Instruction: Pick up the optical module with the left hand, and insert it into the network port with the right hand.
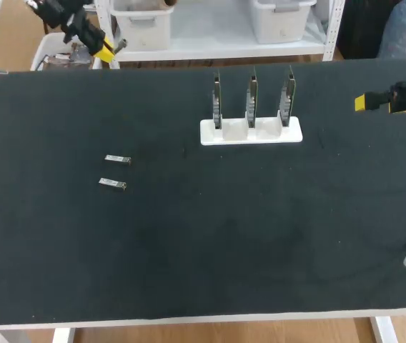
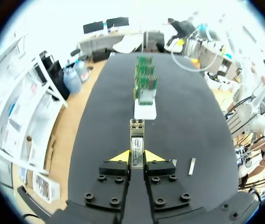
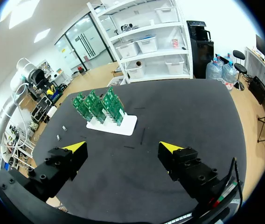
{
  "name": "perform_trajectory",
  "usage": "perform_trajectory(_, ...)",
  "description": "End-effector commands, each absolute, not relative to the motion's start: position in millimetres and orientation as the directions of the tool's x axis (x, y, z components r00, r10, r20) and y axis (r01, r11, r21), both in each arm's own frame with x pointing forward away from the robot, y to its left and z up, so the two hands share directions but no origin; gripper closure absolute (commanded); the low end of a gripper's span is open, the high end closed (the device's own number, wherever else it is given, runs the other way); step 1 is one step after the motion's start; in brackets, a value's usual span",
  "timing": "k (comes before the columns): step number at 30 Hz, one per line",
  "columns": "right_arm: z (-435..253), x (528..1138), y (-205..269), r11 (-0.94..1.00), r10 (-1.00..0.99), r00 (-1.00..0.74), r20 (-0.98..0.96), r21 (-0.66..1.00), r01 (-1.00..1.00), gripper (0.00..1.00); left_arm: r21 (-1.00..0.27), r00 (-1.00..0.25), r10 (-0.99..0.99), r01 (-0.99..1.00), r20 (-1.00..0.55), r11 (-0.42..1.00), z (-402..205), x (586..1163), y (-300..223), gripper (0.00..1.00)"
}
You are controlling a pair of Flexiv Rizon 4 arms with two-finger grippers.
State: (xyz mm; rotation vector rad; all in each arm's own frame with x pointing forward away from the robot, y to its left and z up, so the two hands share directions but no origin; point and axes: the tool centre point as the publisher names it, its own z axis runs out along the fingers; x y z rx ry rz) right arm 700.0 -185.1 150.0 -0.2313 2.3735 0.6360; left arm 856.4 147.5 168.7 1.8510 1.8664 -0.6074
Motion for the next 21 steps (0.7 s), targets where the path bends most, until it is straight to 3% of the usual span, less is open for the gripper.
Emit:
perform_trajectory(1,150.0,700.0,-185.1,0.866,0.000,-0.766,-0.643,0.383,-0.321,0.00,0.040,0.023,0.589,0.999,-0.808,0.016,163.3,834.6,146.7,1.00)
perform_trajectory(14,150.0,700.0,-185.1,0.866,0.000,-0.766,-0.643,0.383,-0.321,0.00,0.064,-0.005,0.741,0.996,-0.672,0.065,162.6,830.1,149.8,1.00)
perform_trajectory(21,150.0,700.0,-185.1,0.866,0.000,-0.766,-0.643,0.383,-0.321,0.00,0.064,-0.005,0.741,0.996,-0.672,0.065,162.6,830.1,149.8,1.00)
